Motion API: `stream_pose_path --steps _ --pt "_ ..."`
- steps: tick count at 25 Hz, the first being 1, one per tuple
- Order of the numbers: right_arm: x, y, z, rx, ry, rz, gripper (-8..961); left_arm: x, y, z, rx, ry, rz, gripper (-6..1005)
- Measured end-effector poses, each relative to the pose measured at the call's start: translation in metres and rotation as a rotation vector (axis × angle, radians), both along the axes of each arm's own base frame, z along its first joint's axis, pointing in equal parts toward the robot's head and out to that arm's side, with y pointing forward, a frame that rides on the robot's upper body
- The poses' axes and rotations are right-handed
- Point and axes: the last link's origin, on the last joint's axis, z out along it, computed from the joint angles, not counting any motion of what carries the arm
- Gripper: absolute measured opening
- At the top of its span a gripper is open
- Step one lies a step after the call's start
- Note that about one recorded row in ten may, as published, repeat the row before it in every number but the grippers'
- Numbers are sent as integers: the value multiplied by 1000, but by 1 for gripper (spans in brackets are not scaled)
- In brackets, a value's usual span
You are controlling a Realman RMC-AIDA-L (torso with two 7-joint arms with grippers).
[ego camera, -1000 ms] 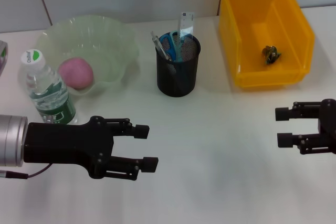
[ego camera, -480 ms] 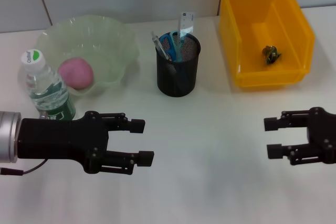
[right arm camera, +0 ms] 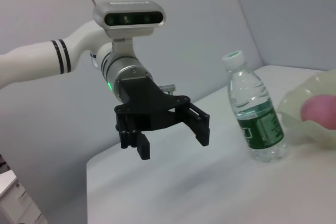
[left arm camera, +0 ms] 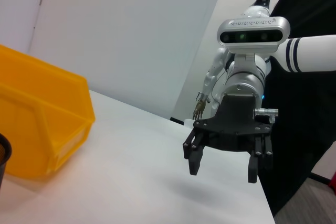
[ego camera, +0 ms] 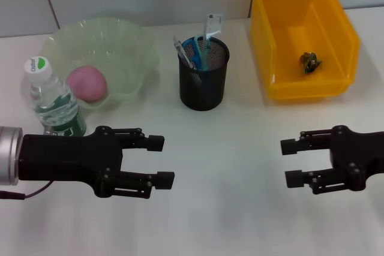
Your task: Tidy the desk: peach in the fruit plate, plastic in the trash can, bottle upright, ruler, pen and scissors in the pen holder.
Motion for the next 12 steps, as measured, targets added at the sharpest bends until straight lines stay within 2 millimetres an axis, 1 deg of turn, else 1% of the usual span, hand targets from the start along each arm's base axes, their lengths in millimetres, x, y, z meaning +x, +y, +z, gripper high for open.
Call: stream_pose_path --steps 5,12 --pt "-2 2 -3 -10 -8 10 723 0 0 0 0 0 0 799" --pt "-1 1 -2 -5 -11 6 723 -1 1 0 1 9 4 799"
